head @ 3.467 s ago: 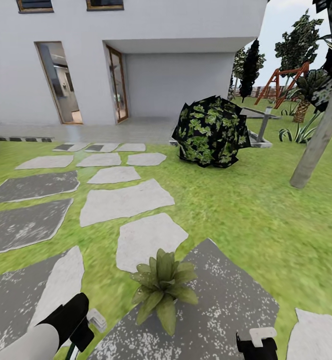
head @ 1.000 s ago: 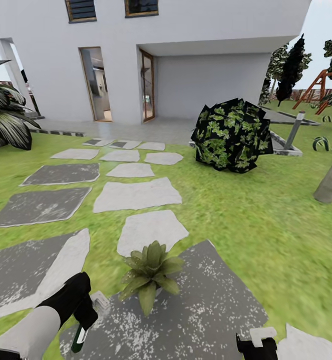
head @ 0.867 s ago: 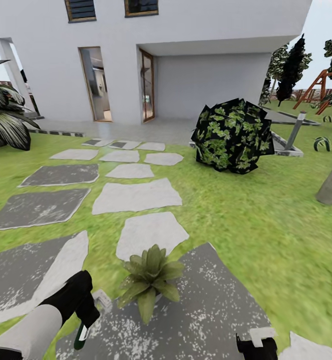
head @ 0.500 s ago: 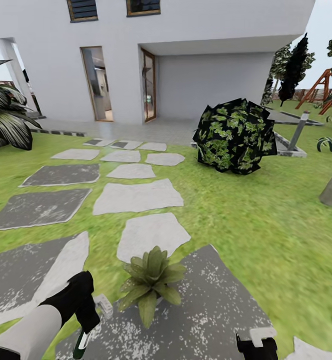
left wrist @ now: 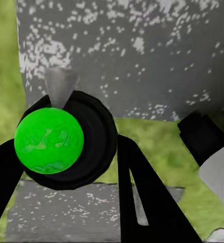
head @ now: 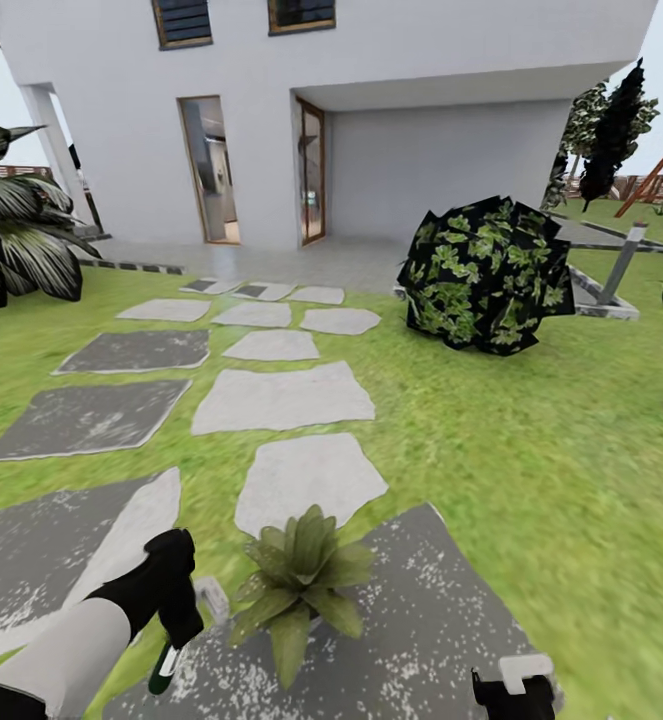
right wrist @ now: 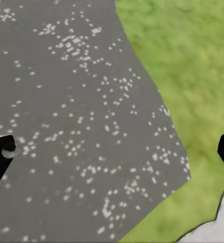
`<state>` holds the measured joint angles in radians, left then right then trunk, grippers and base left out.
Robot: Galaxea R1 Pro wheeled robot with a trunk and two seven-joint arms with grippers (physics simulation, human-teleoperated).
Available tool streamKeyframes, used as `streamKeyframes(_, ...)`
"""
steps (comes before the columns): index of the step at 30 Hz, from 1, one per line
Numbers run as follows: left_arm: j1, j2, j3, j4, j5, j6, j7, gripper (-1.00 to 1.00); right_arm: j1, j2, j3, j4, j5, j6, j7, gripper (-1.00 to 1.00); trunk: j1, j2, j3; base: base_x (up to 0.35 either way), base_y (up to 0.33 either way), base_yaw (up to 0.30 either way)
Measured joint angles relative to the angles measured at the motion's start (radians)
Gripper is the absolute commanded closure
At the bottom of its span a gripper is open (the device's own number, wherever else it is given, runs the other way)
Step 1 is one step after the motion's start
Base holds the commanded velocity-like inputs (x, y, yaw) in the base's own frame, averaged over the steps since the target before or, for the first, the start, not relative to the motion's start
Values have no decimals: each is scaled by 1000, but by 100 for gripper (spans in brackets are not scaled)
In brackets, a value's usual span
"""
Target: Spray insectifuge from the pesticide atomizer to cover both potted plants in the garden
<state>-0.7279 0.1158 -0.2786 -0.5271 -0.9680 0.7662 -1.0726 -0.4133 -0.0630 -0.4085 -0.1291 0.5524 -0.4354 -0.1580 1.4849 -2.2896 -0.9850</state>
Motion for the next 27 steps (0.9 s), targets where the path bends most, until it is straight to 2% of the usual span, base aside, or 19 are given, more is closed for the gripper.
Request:
streamKeyframes(1, -2, -2, 2, 0, -30, 5, 0, 100, 0, 0, 0, 0, 0, 0, 0, -100, 0, 0, 0, 23, -256, 0)
streamKeyframes(4, -4, -4, 4, 0, -57, 10, -1, 100, 0, 0, 0, 0, 0, 0, 0, -100, 0, 0, 0, -74, -259, 2)
streamKeyframes(7, -5, -5, 5, 0, -63, 11, -8, 100, 0, 0, 0, 0, 0, 0, 0, -100, 0, 0, 0, -40, -82, 133)
streamKeyframes(10, -8, -5, 4, -3, -65, 11, -45, 100, 0, 0, 0, 0, 0, 0, 0, -100, 0, 0, 0, -6, -13, 250)
streamKeyframes(15, -17, -3, 5, -45, -66, 12, -70, 100, 0, 0, 0, 0, 1, 0, 0, -100, 0, 0, 0, 0, -1, 232)
streamKeyframes(19, -18, -5, 6, -49, -66, 15, -70, 100, 0, 0, 0, 0, 1, 0, 0, -100, 0, 0, 0, 95, -75, 43)
streamKeyframes(27, -17, -5, 4, -51, -66, 15, -74, 100, 0, 0, 0, 0, 2, 0, 0, -100, 0, 0, 0, 123, -214, 2)
